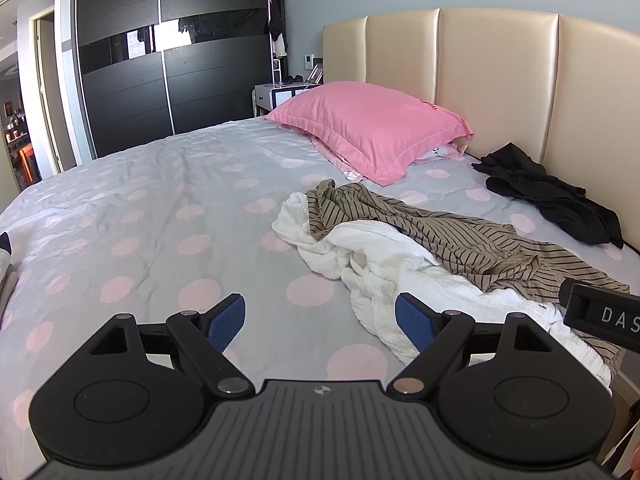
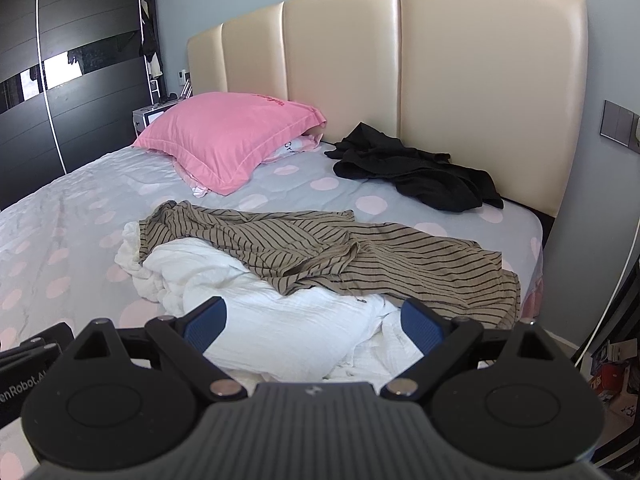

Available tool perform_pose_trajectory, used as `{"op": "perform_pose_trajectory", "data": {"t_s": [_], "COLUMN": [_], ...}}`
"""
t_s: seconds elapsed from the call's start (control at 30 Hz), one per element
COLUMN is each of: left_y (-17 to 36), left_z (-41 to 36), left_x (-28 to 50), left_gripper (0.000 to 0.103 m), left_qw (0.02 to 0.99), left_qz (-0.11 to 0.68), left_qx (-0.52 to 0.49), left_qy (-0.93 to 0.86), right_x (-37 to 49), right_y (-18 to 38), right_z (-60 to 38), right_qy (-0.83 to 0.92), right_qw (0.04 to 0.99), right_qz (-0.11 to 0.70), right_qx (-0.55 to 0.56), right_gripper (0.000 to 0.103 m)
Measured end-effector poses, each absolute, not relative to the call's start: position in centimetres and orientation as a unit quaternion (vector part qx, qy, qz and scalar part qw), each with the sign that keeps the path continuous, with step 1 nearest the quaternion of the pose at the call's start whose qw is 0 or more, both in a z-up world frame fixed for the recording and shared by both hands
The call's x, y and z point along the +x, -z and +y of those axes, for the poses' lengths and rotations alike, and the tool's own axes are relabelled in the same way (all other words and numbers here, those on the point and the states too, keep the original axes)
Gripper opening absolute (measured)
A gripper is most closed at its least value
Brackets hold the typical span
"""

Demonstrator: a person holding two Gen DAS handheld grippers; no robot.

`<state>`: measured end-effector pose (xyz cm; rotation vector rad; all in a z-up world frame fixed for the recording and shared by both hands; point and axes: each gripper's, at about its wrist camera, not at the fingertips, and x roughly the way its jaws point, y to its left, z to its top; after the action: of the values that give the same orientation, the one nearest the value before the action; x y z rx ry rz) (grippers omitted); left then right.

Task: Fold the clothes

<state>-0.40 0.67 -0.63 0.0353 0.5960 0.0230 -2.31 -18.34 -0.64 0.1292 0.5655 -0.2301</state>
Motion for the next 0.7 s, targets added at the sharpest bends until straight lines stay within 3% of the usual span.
{"op": "perform_pose_trajectory", "data": {"t_s": [0.7], "left_y": [0.44], "left_z": [0.74], "left_x": [-0.43], "left_gripper": [0.082], "left_qw": [0.955], "left_qz": [0.295], "left_qx": [0.020], "left_qy": [-0.015], "right_x": [-2.39], "right_y": [0.30], "right_z": [-18.56], "right_qy": [0.111], "right_qw": [0.952], "right_qz": [0.278], "right_qx": [0.067], "right_gripper": [0.095]}}
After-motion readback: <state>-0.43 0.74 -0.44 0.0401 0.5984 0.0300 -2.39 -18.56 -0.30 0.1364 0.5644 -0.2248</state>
